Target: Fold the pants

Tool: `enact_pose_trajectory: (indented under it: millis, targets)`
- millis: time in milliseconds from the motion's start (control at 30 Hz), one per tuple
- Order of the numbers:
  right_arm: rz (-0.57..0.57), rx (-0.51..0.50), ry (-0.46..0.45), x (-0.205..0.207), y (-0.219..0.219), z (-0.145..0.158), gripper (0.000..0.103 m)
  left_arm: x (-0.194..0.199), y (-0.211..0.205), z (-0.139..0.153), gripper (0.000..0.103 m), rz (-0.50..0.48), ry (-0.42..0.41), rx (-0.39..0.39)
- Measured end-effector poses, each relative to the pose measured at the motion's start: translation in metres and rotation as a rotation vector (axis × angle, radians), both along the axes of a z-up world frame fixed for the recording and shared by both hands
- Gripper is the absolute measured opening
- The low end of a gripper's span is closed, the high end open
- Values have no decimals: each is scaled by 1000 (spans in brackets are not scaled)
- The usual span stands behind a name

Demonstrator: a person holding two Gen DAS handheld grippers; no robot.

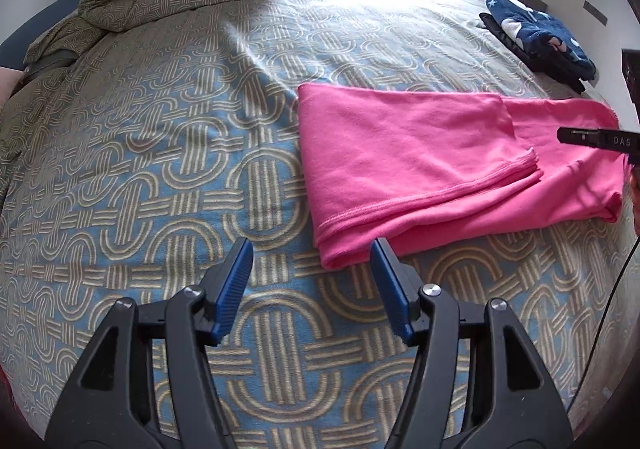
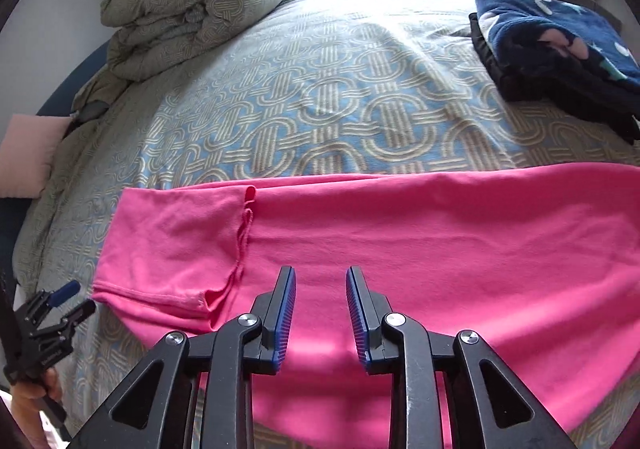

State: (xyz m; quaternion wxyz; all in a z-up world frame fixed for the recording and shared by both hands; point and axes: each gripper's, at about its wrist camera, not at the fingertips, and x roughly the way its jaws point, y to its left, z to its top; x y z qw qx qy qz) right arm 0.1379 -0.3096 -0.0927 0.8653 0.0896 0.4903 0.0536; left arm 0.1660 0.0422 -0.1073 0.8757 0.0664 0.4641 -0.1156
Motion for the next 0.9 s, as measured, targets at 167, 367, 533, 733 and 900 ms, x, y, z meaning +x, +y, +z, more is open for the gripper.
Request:
enact_pose_trajectory:
  millis: [167,367,533,733,900]
  targets:
    - [-11,-17,5,-22,-14,3,26,5,-38,17,63,-65,-33,-3]
    - [-101,-12,-40,-51,-55,18,27,13,-89,23,63,-152,-41,-7]
    - [-254,-29,-59,-79,-117,24,36,17,-133,20,63,-218,-20,-18]
    - [-425,-3,-70,-118,-183,22,39,12,-181,13,63,-304,-5,16]
    - [-483,39,-76,-137,-209,17,40,16,-209,-2,63,-320,-19,124]
